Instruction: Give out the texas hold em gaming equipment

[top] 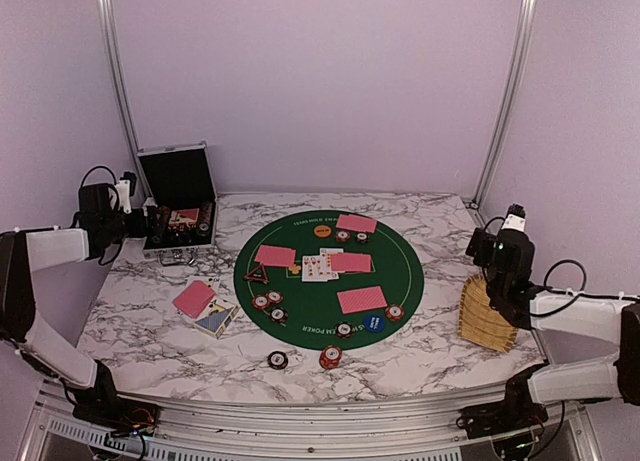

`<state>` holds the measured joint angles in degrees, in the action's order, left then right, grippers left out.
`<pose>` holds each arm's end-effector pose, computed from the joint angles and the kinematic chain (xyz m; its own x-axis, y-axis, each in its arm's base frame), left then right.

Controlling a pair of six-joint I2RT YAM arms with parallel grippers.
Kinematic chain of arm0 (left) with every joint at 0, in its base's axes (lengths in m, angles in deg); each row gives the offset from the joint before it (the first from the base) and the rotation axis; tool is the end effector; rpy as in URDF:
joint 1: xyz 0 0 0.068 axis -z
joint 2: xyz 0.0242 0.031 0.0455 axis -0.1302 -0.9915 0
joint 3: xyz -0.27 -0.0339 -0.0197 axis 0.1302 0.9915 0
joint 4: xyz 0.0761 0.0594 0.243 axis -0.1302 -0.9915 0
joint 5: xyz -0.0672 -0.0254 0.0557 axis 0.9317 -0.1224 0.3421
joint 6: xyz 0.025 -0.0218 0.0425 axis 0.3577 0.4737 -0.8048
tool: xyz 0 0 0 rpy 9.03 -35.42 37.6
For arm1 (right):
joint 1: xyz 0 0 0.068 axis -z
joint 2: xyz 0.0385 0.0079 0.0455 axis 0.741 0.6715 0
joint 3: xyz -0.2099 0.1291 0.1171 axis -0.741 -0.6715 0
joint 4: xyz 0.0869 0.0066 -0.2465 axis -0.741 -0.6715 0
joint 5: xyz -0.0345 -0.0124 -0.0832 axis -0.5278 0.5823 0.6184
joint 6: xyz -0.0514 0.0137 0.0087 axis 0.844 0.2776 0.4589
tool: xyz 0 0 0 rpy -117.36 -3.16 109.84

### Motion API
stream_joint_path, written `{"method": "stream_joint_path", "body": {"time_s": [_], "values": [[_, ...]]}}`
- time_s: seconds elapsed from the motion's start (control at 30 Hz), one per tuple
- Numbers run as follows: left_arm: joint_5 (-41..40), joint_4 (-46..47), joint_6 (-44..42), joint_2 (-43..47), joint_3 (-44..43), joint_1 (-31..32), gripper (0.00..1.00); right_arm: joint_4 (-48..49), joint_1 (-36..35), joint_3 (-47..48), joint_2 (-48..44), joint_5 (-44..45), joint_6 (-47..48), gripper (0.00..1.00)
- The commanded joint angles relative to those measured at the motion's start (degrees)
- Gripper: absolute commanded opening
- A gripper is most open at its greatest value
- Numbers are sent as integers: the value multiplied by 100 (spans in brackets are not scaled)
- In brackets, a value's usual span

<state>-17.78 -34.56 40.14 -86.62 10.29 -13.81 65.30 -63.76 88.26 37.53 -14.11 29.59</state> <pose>0.3179 0.0270 0.2389 -0.3594 -0.0020 -0.9332 0.1194 0.9917 -0.0481 0.2249 0.0403 0.2145 -0.1236 0.1157 -0.9856 0.4276 0.9024 0.0523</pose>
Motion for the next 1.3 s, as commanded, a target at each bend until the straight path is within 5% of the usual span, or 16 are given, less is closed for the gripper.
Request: {"method": "stream_joint_path", "body": {"time_s": [0.0,0.17,0.47,1.07,1.27], "values": [[211,1452,142,-159,343,-18,99,1896,63,-421,148,621,488,99],[287,2158,177,-466,661,-18,99,3363,91,-1033,613,738,1050,99],[424,3249,611,-815,864,-18,99,4550,195,-1247,1701,680,1309,99],[55,3057,1353,-317,1328,-18,99,4920,780,-1290,2057,178,927,99],[-340,2834,947,-7,1554,-34,99,4955,789,-1282,2132,139,939,99]]}}
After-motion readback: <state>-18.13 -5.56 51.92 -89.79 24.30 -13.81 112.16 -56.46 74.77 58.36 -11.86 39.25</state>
